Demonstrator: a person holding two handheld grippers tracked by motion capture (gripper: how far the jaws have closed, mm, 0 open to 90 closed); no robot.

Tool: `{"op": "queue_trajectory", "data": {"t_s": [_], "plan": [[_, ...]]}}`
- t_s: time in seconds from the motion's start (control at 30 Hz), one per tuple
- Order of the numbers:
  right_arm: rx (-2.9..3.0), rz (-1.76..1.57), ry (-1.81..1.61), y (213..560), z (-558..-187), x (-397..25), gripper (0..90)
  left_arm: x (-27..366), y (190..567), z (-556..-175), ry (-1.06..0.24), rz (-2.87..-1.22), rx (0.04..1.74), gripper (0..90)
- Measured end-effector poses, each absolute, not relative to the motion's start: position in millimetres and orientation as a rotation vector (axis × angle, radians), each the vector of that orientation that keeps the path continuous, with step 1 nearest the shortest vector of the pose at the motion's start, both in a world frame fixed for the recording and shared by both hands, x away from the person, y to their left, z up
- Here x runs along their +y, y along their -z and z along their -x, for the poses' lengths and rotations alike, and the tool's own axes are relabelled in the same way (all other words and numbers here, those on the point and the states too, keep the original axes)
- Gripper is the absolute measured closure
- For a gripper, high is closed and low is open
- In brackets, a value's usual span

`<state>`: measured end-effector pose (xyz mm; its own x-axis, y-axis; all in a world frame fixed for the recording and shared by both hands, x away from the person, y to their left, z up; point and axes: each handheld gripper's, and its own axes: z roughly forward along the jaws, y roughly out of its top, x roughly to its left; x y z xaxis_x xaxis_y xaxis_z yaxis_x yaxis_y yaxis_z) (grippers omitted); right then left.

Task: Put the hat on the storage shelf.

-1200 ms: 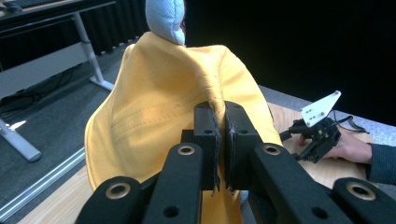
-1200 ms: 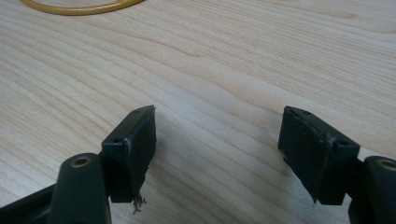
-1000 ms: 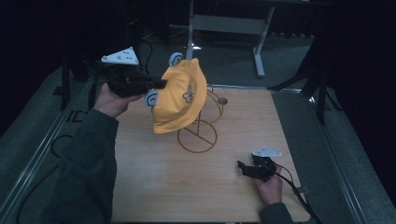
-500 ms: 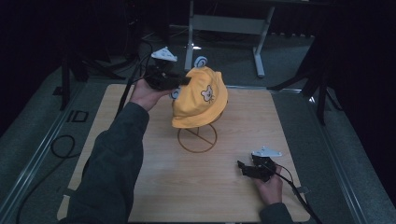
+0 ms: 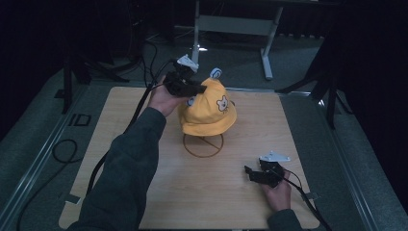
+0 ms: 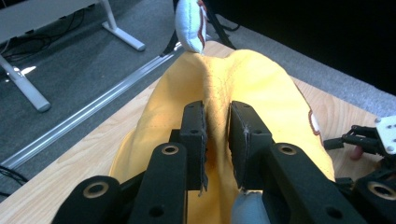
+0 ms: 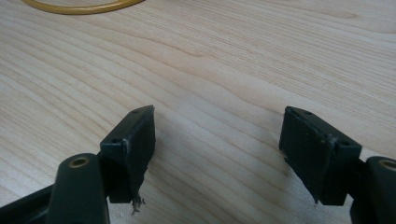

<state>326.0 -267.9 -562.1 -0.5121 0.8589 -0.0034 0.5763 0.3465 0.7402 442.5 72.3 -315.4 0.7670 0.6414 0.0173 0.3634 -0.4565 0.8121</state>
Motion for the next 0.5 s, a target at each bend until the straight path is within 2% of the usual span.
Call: {"op": "queue_trajectory", "data": {"t_s": [0.07,0.1,0.2,0.23,0.33,0.5], "plan": [[2.222,-1.260,-0.981,562,-326,-268,26.9,71,316,-441,-0.413,-2.089,0.751,73.3],[2.222,-1.260,-0.980,562,-326,-268,26.9,72,315,-441,-0.415,-2.080,0.760,68.5],[2.222,-1.260,-0.981,562,-326,-268,26.8,80,312,-439,-0.418,-2.024,0.777,43.0],[2.222,-1.260,-0.981,562,-326,-268,26.8,85,311,-439,-0.413,-2.004,0.788,38.7],[2.222,-1.260,-0.981,562,-326,-268,26.8,103,308,-438,-0.375,-1.919,0.818,33.8],[2.222,-1.260,-0.981,562,-326,-268,26.8,133,304,-433,-0.400,-1.838,0.876,33.2]]}}
